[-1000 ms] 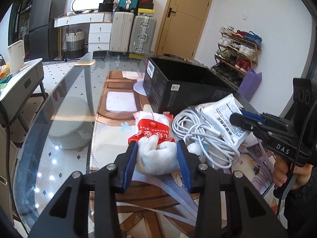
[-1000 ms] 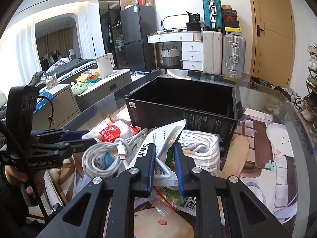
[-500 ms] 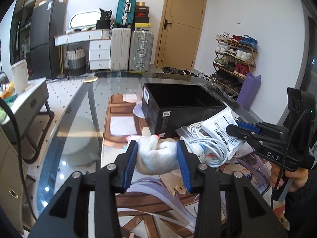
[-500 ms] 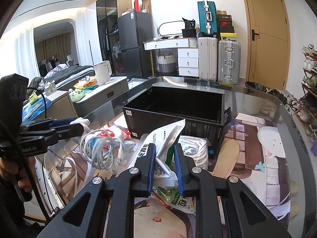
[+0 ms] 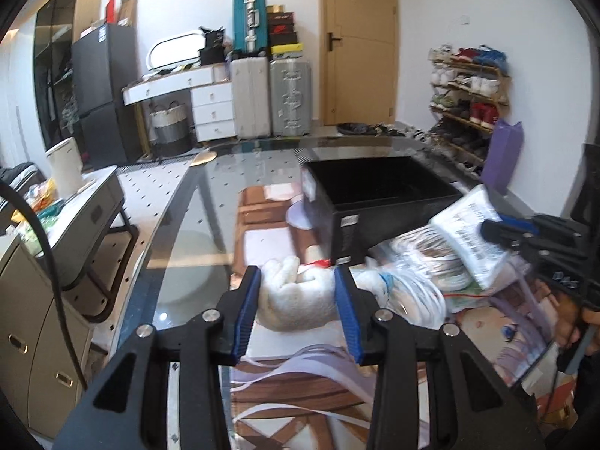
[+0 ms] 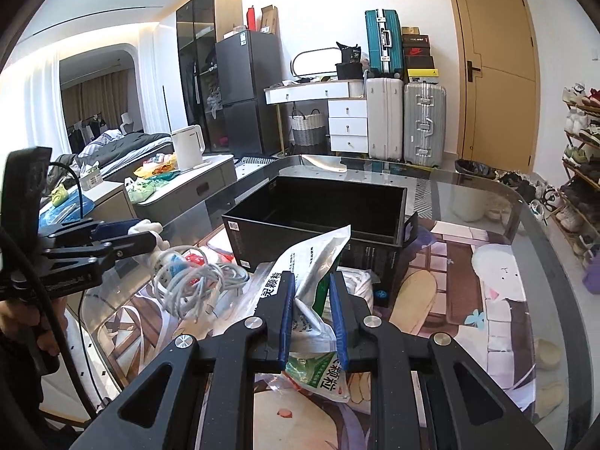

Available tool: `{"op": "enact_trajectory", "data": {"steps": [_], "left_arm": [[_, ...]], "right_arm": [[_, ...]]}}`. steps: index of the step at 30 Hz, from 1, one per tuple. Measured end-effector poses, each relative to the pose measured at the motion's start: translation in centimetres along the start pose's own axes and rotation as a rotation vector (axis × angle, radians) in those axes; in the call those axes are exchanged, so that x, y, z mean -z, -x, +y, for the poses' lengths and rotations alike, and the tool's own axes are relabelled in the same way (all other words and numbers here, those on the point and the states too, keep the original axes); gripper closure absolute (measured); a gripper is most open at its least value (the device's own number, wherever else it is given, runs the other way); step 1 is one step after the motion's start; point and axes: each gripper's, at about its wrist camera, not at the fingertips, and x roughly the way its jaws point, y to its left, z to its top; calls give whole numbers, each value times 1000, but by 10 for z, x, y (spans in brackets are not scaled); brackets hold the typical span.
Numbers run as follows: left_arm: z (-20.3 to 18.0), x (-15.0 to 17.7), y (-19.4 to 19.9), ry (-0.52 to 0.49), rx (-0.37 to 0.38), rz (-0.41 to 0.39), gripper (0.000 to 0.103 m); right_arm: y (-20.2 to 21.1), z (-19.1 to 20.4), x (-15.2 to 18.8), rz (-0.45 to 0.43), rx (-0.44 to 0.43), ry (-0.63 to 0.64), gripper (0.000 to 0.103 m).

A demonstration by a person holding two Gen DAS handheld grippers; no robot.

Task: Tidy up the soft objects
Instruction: 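Carry the plush toy and white packet into the black box with both tools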

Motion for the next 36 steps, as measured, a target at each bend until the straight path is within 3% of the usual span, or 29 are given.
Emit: {"op": "enact_trajectory", "data": {"steps": [3,11,36], "left_arm": [[6,3,-7,36,-39,19,64],[16,-3,-3,91,25,-13,64],[-10,-62,-28,82,154,-51,64]], "right_arm": [[1,-2,-1,-1,3,-3,84],[2,-4,-1,0,4,-9,84],[-3,-29,-40,-37,3,-53,84]]}}
